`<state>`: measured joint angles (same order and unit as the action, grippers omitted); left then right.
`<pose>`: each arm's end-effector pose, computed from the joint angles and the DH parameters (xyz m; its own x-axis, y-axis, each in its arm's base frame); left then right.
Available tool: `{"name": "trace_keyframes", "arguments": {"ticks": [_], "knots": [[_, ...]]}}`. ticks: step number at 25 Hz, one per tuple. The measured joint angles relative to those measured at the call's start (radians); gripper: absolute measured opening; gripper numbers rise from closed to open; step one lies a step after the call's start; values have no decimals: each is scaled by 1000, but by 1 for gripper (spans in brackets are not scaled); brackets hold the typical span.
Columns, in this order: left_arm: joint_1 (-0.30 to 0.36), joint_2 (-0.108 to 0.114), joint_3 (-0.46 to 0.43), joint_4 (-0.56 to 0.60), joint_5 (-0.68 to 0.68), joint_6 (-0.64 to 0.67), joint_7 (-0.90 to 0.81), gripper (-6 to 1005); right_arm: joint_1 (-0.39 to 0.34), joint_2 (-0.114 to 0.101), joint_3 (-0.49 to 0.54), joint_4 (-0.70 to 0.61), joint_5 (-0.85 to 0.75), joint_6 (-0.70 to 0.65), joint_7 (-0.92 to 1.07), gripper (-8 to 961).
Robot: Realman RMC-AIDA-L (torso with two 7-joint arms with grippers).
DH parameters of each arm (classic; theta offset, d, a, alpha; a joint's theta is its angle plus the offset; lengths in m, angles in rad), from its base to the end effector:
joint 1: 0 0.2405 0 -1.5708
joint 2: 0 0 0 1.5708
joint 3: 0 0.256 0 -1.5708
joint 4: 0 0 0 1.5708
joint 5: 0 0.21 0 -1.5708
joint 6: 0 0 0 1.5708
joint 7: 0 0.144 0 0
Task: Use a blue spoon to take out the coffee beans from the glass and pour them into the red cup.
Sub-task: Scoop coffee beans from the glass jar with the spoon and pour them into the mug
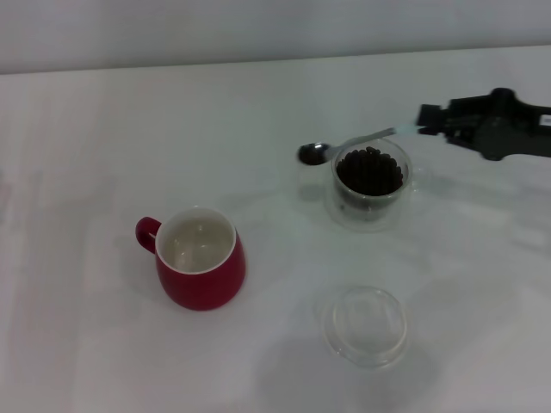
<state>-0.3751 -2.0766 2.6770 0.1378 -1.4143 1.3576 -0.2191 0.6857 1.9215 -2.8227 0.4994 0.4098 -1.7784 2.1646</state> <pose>-0.3513 0.2983 0.0142 0.6017 -0.1585 0.7828 0.7956 0.0335 -0.6048 0.3048 0.3292 0.0693 -0.0608 -0.8528 -0.5187 -0.9051 -0.1720 0.3889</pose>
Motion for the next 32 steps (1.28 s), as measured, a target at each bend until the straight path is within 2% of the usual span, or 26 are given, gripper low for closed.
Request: {"name": "trace_keyframes", "arguments": {"ticks": [6,10,14,21,32], "knots": [[-2,-2,4,0,2,0,0,891,52,61,-2,-4,-33,-18,-25,184],[-3,-3,5,0,5,0,0,891,87,87,-1,-37,-80,-3,-54,185],[-3,-3,5,0,5,0,0,891,104,86,-1,-146,-106,72,-109,186],[-2,-4,6,2,5,0,0,891,122,89,0,-222,-131,166,-200,188],[-2,-5,6,2,5,0,0,892,128,91,2,-254,-137,216,-475,190]]}}
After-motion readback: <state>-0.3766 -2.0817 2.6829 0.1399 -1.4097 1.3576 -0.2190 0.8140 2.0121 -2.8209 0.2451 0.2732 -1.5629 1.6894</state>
